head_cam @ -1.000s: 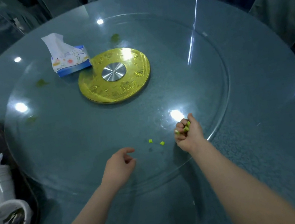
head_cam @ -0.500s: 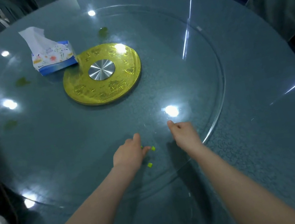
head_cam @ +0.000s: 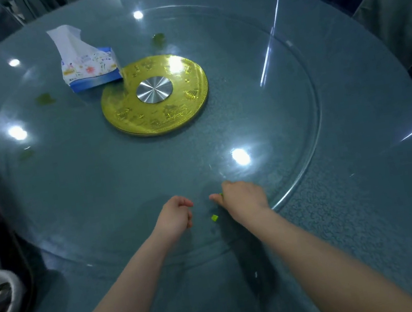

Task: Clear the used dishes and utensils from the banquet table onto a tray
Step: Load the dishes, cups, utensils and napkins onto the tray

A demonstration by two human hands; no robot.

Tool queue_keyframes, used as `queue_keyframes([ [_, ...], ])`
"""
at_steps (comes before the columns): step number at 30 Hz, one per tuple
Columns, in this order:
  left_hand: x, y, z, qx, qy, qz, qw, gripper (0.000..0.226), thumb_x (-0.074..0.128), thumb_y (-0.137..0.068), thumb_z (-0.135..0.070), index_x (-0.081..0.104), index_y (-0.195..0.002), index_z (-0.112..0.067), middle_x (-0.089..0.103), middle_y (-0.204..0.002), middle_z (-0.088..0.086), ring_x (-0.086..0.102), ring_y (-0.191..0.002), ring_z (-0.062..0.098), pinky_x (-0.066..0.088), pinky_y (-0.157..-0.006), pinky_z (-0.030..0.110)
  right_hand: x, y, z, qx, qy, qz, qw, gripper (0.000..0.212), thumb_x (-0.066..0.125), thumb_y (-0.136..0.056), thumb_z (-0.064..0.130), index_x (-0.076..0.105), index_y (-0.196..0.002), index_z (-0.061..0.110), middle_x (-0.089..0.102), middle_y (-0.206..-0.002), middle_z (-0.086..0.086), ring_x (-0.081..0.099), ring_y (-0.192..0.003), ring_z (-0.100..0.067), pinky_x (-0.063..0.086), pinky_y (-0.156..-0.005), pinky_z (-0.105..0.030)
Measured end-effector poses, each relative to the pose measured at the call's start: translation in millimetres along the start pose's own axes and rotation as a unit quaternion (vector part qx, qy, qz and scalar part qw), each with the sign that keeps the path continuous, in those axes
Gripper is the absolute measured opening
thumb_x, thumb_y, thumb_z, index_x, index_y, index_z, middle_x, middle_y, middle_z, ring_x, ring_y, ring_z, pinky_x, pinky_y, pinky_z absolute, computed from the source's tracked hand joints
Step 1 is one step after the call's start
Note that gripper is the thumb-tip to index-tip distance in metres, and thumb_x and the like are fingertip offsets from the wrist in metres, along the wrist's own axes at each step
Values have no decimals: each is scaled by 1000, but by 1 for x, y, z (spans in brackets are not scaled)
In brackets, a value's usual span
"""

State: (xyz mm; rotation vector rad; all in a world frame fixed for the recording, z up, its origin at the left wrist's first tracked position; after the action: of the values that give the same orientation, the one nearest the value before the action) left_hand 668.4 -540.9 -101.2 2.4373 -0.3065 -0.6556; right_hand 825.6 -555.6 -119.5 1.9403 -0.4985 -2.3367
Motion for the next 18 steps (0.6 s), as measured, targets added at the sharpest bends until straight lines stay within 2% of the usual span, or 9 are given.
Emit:
queue_keyframes([
  [3,7,8,1,77,-225,7,971,20,47,-97,-30,49,-87,-13,54,-78,3,50,-74,22,34,-63,30,-4,1,-4,3,-15,6,1000,43,36,-99,43,61,-109,9,67,-111,-17,62,-104,-35,47,-79,-37],
  [6,23,10,-2,125,-372,23,920,36,53,-92,-48,45,-97,-13,62,-92,8,57,-87,30,40,-70,34,-11,1,-19,70,-211,-3,975,36,38,-92,27,60,-73,6,60,-78,-24,58,-75,-34,37,-63,-35],
  [7,28,10,-2,133,-416,25,899,38,52,-92,-48,44,-102,-12,62,-99,12,59,-93,33,41,-72,36,-13,2,-25,106,-328,-4,939,33,39,-88,24,52,-62,8,50,-63,-20,50,-60,-28,32,-56,-32],
  [9,34,9,-1,144,-473,28,869,35,46,-96,-43,42,-108,-10,61,-109,16,58,-101,37,39,-71,37,-10,8,-33,200,-573,3,795,26,38,-84,18,41,-58,13,35,-46,-5,32,-41,-17,24,-42,-20],
  [10,35,9,-1,153,-482,28,862,31,43,-98,-39,42,-108,-10,61,-111,18,58,-101,38,38,-70,36,-9,11,-34,234,-645,7,727,26,38,-85,14,41,-59,15,34,-45,-1,27,-36,-14,20,-38,-15],
  [11,33,9,-1,161,-479,27,862,26,41,-99,-34,43,-106,-10,61,-110,19,58,-99,38,36,-68,35,-9,15,-35,249,-680,12,689,26,38,-86,12,42,-60,15,35,-47,1,26,-35,-11,18,-36,-13],
  [14,18,12,6,170,-390,19,905,20,42,-96,-23,46,-81,-10,62,-89,18,55,-80,33,32,-63,31,-13,22,-29,246,-704,10,666,26,38,-86,9,45,-61,14,39,-53,-1,29,-38,-12,17,-34,-14],
  [16,3,15,14,145,-234,19,961,32,42,-96,-16,42,-64,-11,52,-63,9,46,-60,24,28,-56,32,-18,27,-21,230,-718,8,657,25,40,-85,11,45,-61,14,40,-53,-1,30,-38,-13,16,-36,-16],
  [18,-13,26,23,90,31,45,994,35,40,-98,-12,43,-63,-13,42,-48,-1,37,-42,14,28,-46,26,-21,31,-10,208,-711,13,671,26,40,-85,11,45,-60,14,41,-54,-2,33,-39,-14,18,-36,-17],
])
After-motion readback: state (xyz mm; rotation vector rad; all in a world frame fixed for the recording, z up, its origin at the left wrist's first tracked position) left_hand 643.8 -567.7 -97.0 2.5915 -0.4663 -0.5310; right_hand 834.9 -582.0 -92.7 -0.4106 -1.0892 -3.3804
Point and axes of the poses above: each hand's wrist, its own y-axis away from the middle knuckle, its own x-axis out of the palm, z = x × y, the point moved 2 cm from there along -y, towards the middle knuckle
